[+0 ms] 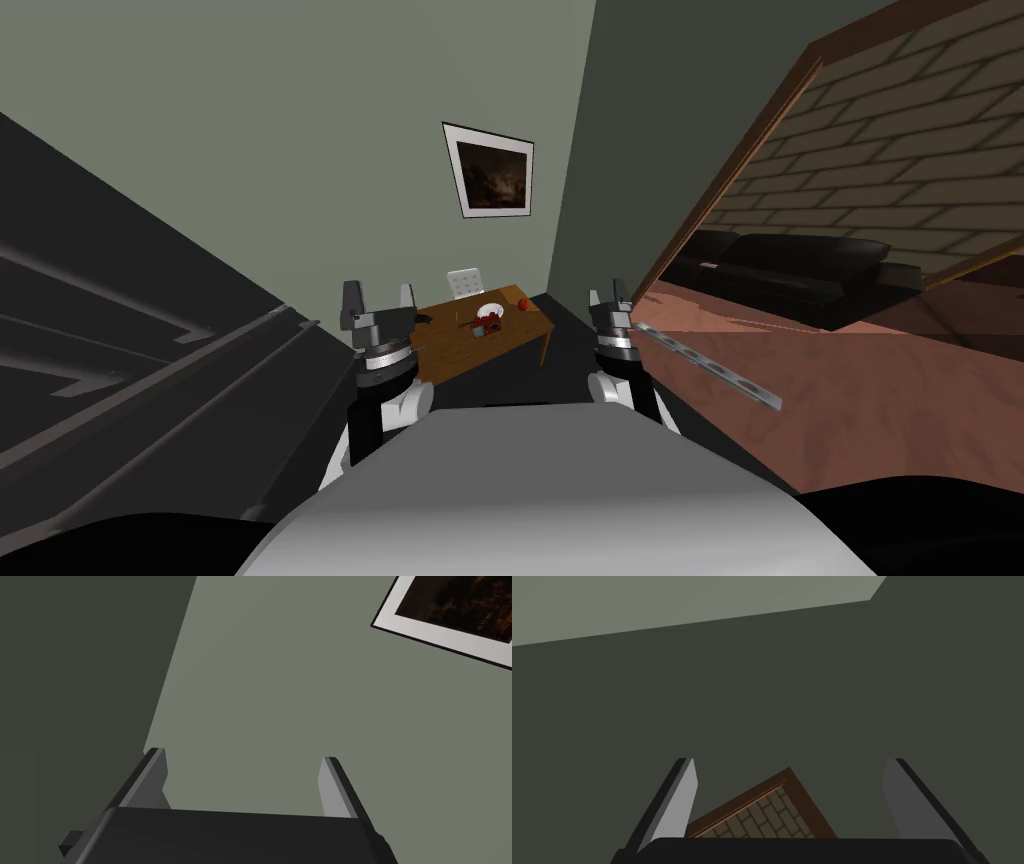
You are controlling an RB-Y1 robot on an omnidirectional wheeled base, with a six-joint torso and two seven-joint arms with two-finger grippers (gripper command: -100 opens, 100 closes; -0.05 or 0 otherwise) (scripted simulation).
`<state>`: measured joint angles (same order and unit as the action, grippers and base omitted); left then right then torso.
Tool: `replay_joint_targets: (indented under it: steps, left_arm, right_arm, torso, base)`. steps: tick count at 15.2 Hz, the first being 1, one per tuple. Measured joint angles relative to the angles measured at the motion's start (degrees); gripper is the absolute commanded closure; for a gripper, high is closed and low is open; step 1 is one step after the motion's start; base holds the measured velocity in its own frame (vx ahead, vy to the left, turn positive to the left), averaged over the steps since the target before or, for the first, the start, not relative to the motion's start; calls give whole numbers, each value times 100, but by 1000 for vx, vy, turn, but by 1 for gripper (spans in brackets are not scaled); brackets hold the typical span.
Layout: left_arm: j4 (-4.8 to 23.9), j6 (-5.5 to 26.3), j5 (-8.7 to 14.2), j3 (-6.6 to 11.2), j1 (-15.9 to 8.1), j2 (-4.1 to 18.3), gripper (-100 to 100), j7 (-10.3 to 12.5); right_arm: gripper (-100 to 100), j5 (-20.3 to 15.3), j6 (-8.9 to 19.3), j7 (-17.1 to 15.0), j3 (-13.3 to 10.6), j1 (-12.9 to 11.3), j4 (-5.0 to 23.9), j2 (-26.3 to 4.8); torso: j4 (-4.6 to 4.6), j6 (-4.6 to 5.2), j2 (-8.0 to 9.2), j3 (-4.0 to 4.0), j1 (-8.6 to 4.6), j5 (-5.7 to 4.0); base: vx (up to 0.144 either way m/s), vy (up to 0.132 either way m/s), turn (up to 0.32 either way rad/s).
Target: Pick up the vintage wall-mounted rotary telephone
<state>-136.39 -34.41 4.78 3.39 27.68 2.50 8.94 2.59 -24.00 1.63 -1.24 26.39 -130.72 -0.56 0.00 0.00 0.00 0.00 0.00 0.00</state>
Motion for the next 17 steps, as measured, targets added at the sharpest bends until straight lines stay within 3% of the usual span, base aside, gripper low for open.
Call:
replay_joint_targets:
  steps: [7, 17]
  left_arm:
    - [150, 599, 101, 261, 29, 385, -100, 56]
    - [456, 1647, 238, 659, -52, 621, -100, 111]
  right_arm:
    - [0, 0, 0, 0, 0, 0, 0, 0]
    - [0, 0, 0, 0, 0, 0, 0, 0]
  torso:
    - [-2, 2, -7, -4, -5, -1]
    - [-2, 2, -8, -5, -6, -1]
  base:
    - [15, -14, -116]
    - [15, -14, -106]
